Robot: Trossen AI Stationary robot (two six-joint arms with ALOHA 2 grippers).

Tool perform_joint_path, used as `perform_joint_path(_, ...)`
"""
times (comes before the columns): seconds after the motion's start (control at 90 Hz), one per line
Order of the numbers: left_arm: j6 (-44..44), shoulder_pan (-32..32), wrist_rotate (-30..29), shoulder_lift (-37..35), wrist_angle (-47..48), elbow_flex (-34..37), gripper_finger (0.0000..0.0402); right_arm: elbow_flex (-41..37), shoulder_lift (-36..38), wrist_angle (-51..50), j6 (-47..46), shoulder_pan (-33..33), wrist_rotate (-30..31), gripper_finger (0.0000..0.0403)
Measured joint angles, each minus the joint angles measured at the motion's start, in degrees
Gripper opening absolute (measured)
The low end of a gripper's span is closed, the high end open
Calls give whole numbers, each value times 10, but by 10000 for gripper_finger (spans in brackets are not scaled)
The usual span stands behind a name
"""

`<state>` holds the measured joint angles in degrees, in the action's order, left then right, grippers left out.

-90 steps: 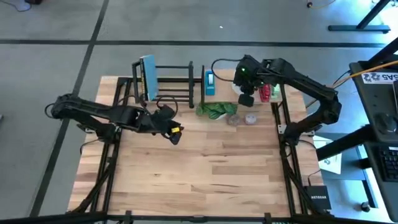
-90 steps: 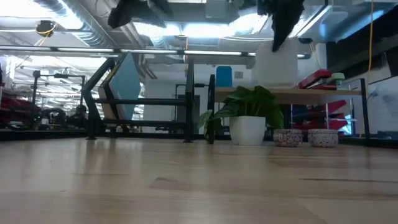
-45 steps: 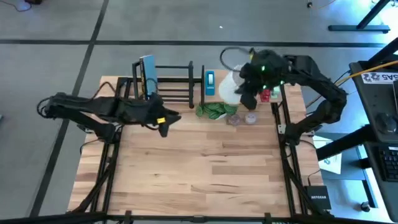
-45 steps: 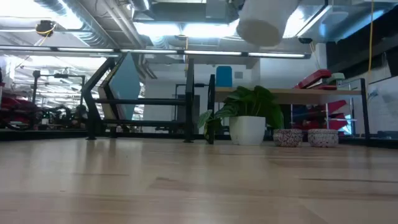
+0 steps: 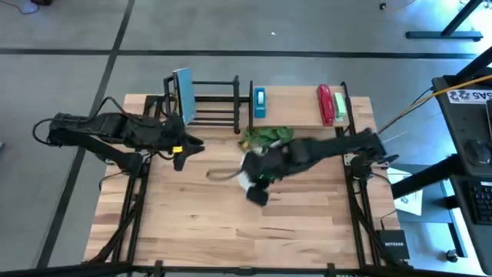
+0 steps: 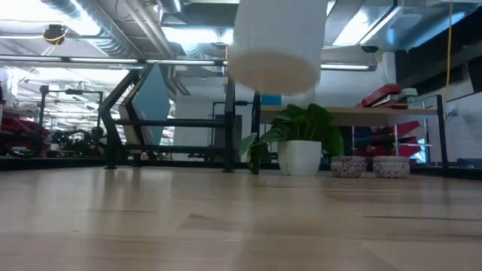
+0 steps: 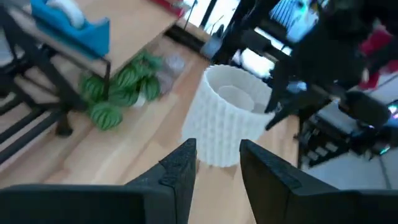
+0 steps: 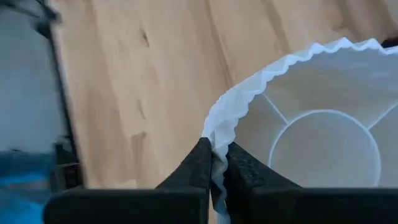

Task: Stock shelves
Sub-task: Remove the white pencil holder from the shelf

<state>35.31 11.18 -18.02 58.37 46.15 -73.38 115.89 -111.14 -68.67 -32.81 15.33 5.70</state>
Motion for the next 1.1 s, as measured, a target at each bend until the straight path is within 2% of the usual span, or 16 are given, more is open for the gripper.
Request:
perform_joint_path(0.222, 24, 31, -1, 7, 38, 0, 107, -1, -89, 25, 10, 17, 8, 0)
perform_joint_path(0.567, 54, 91, -47, 11, 43, 0, 107, -1, -137, 65, 35, 15, 4, 4)
perform_joint_path(0.944, 69, 125, -79, 20, 43, 0, 107, 0, -181, 112, 62, 15, -17, 42)
perform_joint_path(1.1, 72, 129, -79, 24, 44, 0, 107, 0, -175, 155, 61, 13, -47, 96)
